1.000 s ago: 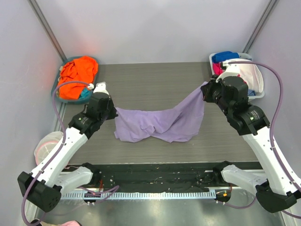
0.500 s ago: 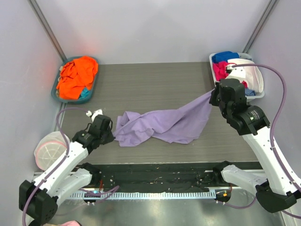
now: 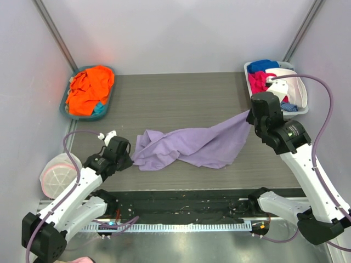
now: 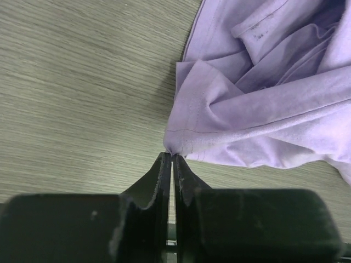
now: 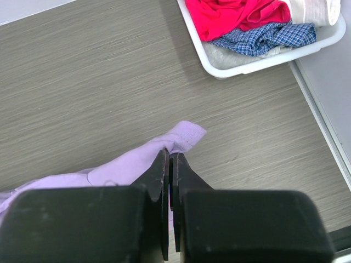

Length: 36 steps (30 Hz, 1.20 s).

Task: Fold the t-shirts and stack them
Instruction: Flatten the tshirt out

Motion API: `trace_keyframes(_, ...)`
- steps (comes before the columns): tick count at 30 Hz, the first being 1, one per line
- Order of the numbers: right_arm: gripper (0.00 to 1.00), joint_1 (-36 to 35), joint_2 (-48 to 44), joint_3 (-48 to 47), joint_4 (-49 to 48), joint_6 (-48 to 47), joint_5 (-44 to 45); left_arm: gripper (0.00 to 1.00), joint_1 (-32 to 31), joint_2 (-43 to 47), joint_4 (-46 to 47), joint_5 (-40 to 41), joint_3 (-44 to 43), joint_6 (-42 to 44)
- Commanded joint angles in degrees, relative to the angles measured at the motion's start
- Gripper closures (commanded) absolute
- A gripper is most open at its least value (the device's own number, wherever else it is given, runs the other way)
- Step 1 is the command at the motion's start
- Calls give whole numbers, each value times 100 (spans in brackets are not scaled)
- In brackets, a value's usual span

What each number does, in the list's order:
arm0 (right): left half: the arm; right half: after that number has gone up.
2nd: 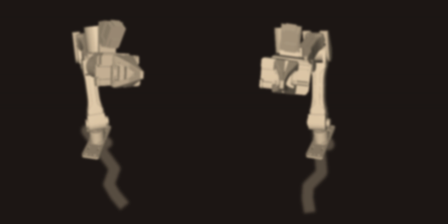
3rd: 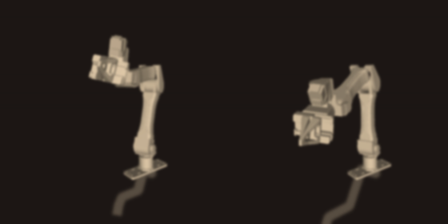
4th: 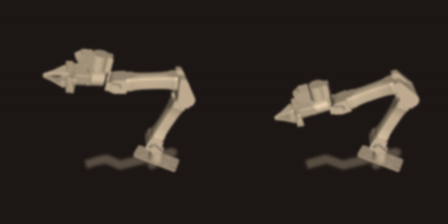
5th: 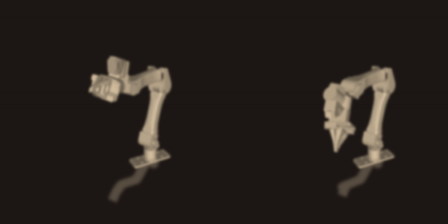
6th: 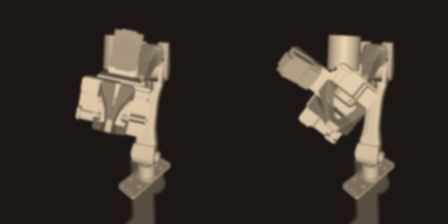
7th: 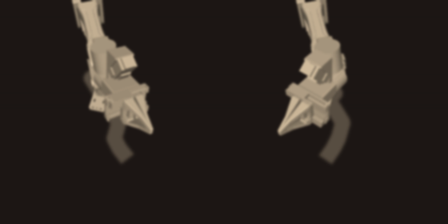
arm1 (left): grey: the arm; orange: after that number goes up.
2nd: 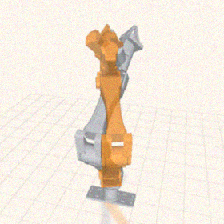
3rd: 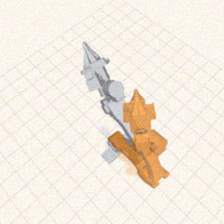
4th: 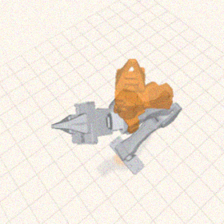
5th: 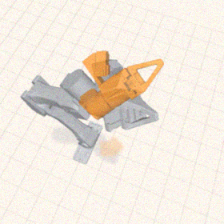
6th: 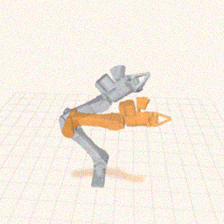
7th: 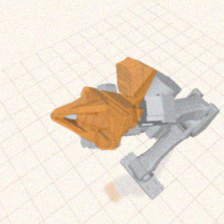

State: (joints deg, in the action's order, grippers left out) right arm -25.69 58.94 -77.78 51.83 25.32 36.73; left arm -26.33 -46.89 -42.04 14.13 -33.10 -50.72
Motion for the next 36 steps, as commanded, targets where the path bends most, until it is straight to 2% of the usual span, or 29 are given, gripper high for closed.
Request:
trace_keyframes(1,99,20,21,-9,-112,113,98,88,22,-65,205,213,-65,-52)
trace_keyframes(5,99,29,56,8,-112,113,36,70,22,-74,232,292,-266,-8)
trace_keyframes(6,99,21,65,8,-129,113,10,63,22,-83,223,309,-310,18)
trace_keyframes(9,99,29,92,35,-156,122,-69,55,31,-83,231,406,-434,79)
trace_keyframes(22,99,20,171,114,-244,149,-280,51,31,-189,723,239,-241,167)
trace_keyframes(28,99,20,206,123,-262,148,-359,51,31,-92,1224,-85,-100,545)
trace_keyframes(36,99,20,276,123,-323,184,-500,51,22,-13,1093,-130,40,485)
